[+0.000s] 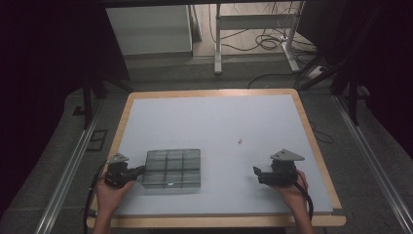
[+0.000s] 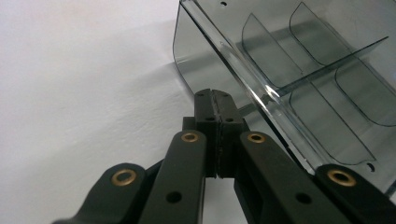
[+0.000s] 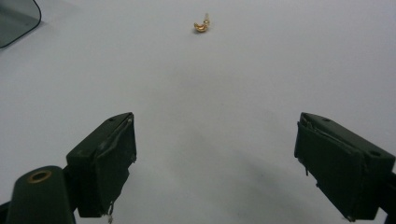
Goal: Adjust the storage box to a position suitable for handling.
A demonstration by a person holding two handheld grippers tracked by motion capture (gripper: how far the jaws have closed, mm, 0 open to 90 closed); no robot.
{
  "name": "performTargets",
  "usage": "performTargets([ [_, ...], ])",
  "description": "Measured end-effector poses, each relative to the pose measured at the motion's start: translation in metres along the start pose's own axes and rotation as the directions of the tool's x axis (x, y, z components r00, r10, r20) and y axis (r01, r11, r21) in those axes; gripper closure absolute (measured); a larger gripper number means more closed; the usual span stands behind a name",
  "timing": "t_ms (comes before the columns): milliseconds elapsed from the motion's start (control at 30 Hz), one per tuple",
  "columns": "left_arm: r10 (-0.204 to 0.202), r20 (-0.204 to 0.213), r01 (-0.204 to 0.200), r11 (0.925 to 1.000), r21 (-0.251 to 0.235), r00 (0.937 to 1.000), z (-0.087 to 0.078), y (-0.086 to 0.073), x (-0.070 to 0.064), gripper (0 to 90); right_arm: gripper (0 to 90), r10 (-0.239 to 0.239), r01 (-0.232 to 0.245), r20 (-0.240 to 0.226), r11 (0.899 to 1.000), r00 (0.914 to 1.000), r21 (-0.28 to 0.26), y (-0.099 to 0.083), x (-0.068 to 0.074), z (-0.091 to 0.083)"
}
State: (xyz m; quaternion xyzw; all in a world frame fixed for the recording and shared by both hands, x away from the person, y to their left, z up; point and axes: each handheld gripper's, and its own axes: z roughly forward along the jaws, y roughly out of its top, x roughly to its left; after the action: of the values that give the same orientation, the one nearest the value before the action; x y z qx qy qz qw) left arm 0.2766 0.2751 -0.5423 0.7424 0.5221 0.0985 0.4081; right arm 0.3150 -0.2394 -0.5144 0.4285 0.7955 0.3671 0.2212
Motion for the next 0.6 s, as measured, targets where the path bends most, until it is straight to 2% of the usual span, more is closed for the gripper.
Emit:
performTargets([
  [400, 0.017, 0.009, -0.017, 0.9997, 0.018, 0.9998, 0.009, 0.003, -0.009, 89.8, 12.0, -0.003, 0.003, 0.003, 1.000, 1.0000, 0.007, 0.000, 0.001, 0.001],
  [600, 0.039, 0.012, -0.039, 0.9988, 0.031, 0.9992, 0.012, 0.005, -0.015, 89.8, 12.0, -0.006, 0.006, 0.003, 1.000, 1.0000, 0.009, -0.001, 0.001, 0.002],
])
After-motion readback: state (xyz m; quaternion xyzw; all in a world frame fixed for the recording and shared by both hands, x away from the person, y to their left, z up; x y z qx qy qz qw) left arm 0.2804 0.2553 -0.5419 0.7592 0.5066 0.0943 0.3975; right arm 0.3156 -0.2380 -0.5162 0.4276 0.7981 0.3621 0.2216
